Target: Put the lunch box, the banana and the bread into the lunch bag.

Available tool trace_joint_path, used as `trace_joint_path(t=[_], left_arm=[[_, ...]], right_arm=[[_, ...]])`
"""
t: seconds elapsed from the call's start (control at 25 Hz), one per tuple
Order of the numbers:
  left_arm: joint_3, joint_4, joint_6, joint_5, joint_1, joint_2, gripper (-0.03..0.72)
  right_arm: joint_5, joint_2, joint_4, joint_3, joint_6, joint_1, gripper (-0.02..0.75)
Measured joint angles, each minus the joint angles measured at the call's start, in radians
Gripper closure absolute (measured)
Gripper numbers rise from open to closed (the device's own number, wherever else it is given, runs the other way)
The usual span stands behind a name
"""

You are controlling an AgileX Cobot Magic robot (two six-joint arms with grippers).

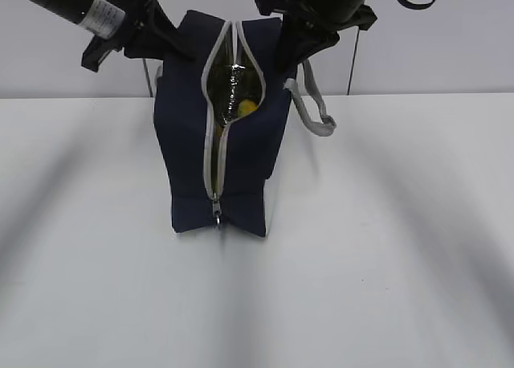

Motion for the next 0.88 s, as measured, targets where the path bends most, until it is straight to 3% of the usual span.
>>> trace_joint_path(t=[0.4,0.56,0.72,0.88], left_arm=[[0.0,-0.008,0.0,-0.013,-0.002,0.049,0.691],[0.0,0.026,0.0,-0.017,-0.002,0.049,0.69],[0.0,0.039,0.0,-0.02,-0.002,0.049,0.62],[0.0,0.038,0.0,0.006,0.005,0.049,0.409]], right_arm=[[-0.013,0.039,0.025,0.016,0.002,0.0,0.743],[-0.015,0.041,0.027,0.021,0.002,0.0,0.708],[-0.015,0.041,0.033,0.021,0.002,0.0,0.549],[-0.019,0.033,0.035,0.021,-0.006,0.0,0.321]])
